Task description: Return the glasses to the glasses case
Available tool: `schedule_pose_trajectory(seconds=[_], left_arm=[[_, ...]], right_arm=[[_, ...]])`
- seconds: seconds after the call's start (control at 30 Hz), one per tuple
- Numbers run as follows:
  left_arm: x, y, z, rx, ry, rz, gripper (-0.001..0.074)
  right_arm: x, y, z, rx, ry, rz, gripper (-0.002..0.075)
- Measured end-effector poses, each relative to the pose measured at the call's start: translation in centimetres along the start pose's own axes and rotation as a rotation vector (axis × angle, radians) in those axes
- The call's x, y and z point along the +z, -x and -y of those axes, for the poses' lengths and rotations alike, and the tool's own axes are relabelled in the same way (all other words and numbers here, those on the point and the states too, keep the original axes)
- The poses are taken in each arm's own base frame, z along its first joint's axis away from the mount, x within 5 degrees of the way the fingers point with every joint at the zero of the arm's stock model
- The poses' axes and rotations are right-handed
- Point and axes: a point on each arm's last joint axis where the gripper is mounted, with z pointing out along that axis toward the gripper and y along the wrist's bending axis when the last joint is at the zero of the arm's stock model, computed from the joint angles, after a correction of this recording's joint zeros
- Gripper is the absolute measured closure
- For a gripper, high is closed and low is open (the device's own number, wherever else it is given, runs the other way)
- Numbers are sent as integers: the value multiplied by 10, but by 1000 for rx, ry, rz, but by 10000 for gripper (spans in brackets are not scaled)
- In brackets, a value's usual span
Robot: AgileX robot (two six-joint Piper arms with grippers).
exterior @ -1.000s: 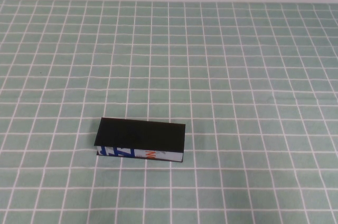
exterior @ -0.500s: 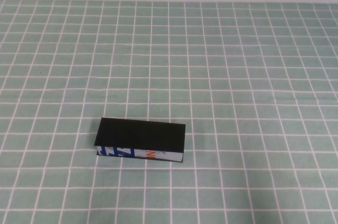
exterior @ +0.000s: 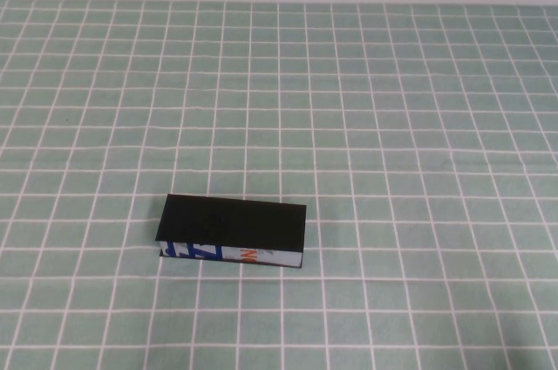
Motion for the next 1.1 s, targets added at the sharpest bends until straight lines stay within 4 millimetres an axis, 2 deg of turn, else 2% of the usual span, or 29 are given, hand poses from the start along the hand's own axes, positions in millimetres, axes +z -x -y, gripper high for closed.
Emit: schedule_pose_trajectory(seconds=[0.13,1.1], left_arm=[[0,0,0,0,0,0,737],[0,0,0,0,0,0,737]], right_arm=[[1,-9,1,0,2,-10,739],[1,-10,1,-3,1,-18,739]])
